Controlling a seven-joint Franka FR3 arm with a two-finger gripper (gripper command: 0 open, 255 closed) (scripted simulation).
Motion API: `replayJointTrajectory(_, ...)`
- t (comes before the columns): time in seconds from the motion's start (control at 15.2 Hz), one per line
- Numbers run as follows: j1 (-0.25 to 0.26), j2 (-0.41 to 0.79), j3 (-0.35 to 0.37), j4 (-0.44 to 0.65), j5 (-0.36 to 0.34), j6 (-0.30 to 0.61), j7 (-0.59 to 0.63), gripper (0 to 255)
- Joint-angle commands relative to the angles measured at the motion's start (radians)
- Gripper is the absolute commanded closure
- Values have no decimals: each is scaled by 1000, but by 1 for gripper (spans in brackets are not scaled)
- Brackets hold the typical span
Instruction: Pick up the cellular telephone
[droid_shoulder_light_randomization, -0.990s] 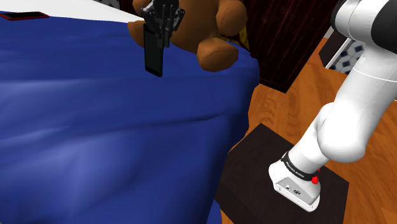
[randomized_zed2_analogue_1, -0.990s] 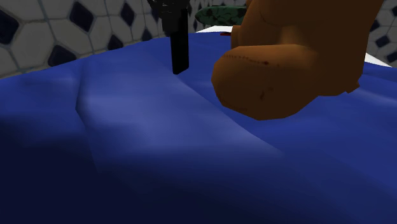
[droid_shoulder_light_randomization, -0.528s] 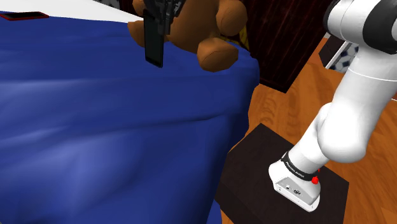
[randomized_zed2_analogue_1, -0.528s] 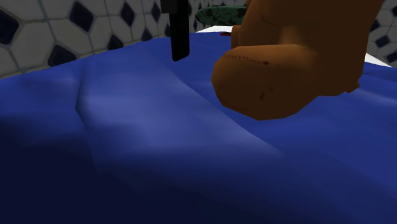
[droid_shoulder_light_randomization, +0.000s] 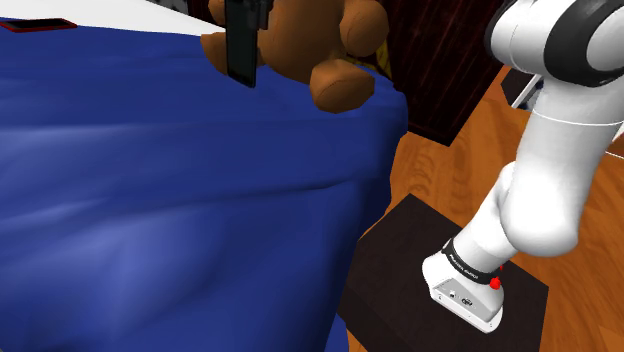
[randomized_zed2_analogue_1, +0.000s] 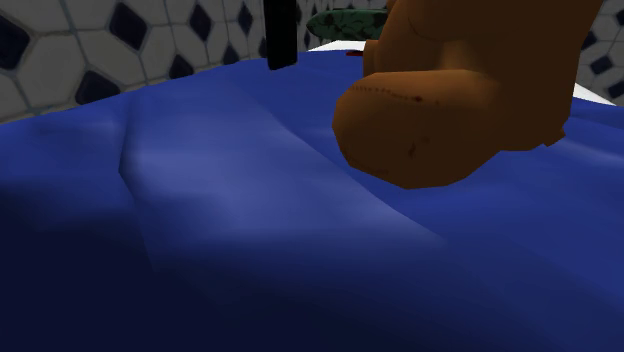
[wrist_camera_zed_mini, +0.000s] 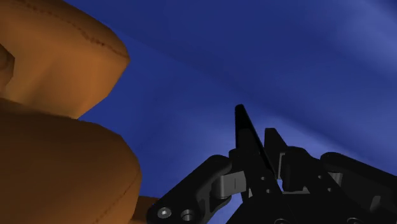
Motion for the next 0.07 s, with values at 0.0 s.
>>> replayJointTrajectory(0.0, 2, 3, 0, 15, -2, -12, 0, 255)
